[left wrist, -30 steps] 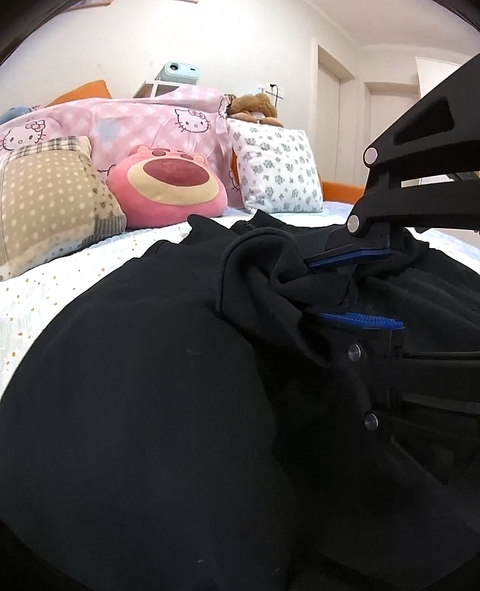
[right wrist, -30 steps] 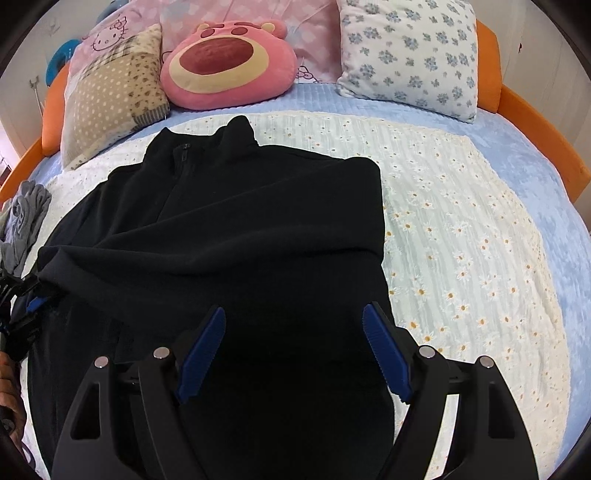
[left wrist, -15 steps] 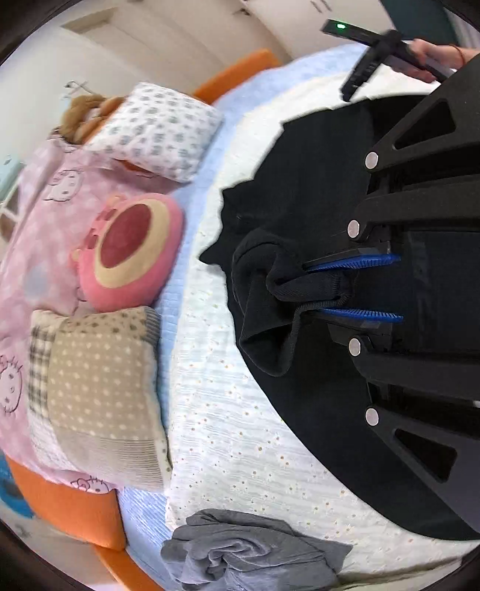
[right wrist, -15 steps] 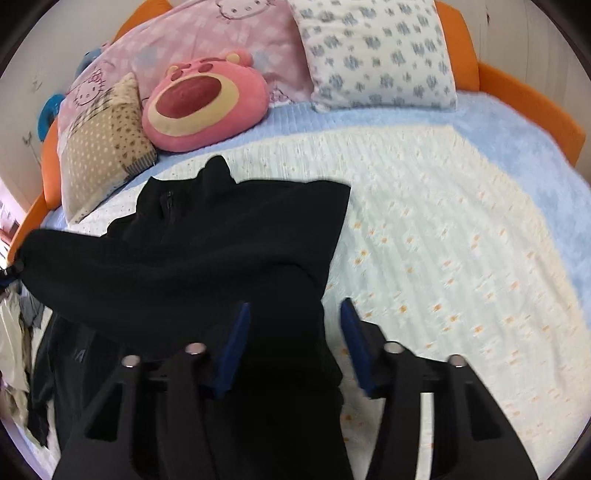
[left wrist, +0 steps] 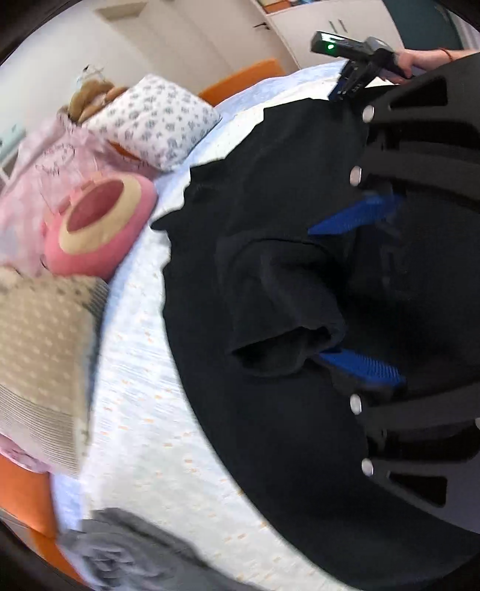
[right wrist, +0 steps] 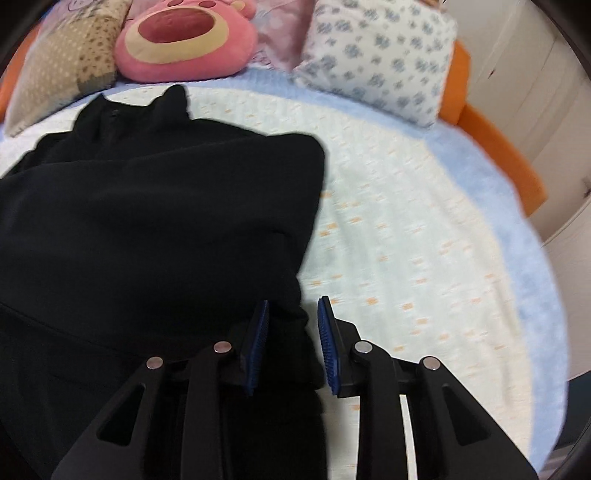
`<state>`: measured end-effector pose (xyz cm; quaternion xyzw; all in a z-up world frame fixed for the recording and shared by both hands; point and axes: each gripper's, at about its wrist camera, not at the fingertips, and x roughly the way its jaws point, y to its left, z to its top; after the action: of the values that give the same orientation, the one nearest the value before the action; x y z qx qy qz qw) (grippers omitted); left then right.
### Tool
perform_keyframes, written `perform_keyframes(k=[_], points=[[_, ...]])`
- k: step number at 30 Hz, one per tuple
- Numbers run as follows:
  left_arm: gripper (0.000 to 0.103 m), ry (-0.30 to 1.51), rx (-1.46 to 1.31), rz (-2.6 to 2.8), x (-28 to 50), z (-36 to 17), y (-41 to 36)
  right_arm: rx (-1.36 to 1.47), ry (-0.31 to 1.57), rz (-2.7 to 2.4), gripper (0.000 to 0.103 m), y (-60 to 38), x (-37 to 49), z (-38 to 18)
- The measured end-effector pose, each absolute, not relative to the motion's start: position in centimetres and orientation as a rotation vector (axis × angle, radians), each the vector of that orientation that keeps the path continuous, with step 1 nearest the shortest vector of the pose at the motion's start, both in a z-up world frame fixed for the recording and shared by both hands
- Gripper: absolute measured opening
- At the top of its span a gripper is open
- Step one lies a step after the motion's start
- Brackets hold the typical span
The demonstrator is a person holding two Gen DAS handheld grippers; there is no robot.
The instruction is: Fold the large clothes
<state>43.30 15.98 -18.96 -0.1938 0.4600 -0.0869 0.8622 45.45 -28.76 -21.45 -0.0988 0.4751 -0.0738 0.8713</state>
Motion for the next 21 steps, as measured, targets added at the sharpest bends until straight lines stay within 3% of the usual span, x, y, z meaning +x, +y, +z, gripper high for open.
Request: perform_keyframes(k=[3,7,11,16,21], points=[[0.081,0.938,-0.403,-0.065,42.6,-17.0,17.1,-0.234,0.988,-0.209,0.029,-30.3,45.3,-21.7],[0.081,0.91,-0.436,0.001,42.3,-14.6,18.1,-0.168,0.968,-0.16,0.027,-31.3,44.4,-20.3],[0.089,0.886,-0.385,-0.113,43.2,-13.1,14.4,-0.018,0.916,-0.032,0.027,-30.4,43.8,-17.1],[0.091,0.973,-0.297,-0.129,46.2,-15.7,10.0,-0.046,0.924,0.009,0.028,-27.5,45.1,-15.7],[0.091,1.073,-0.434,-0.067,48.2,-21.2,12.1,-0.034,1.005,-0.055,0.027,-28.5,46.8,-19.2]])
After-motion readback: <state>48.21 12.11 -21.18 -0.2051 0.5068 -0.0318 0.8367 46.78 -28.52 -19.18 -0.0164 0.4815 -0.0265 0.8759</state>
